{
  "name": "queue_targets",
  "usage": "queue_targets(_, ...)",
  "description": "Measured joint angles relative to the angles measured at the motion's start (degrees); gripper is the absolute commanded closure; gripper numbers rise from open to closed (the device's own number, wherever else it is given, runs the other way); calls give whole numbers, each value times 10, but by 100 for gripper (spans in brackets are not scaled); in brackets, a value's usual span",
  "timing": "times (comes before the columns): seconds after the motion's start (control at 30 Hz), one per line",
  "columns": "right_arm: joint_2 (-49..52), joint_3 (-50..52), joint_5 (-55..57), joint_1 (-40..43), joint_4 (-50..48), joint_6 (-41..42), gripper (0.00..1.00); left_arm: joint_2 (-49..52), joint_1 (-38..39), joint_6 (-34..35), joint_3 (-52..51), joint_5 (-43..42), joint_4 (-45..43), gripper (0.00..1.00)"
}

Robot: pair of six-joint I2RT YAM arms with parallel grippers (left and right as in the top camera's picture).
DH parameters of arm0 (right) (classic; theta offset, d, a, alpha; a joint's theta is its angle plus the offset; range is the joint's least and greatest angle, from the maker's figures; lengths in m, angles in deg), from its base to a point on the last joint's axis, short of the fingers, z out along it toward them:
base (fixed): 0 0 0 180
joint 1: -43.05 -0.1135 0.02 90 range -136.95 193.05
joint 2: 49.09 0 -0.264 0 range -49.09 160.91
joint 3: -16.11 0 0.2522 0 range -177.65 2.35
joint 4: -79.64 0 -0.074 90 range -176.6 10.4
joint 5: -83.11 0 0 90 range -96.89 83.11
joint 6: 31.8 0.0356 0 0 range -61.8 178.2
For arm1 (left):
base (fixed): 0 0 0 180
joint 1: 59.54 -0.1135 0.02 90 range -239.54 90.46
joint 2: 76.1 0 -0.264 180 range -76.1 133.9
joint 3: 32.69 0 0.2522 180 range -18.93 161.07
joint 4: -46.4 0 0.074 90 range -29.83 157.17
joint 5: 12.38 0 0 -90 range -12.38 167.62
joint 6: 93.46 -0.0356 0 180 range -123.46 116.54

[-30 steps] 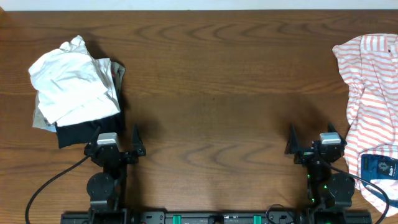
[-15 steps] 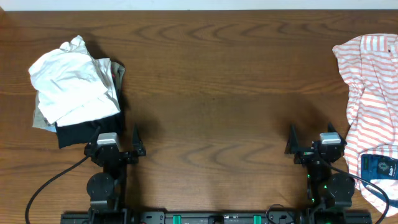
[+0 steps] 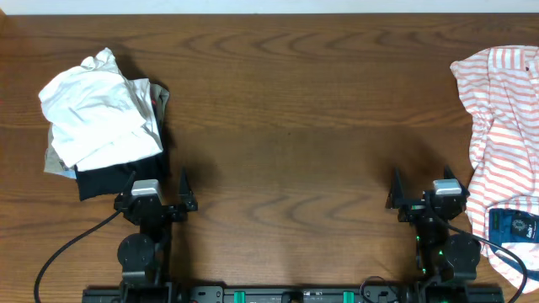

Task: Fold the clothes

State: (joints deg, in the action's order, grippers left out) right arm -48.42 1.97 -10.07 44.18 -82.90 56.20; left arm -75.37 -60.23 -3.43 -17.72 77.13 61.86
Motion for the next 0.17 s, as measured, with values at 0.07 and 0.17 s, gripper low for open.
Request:
queue_targets(0.07, 0, 0, 0, 0, 0, 0, 1, 0, 0, 0, 0, 0, 0, 2)
queue_targets(0.17, 0, 0, 0, 0, 0, 0, 1, 0, 0, 0, 0, 0, 0, 2)
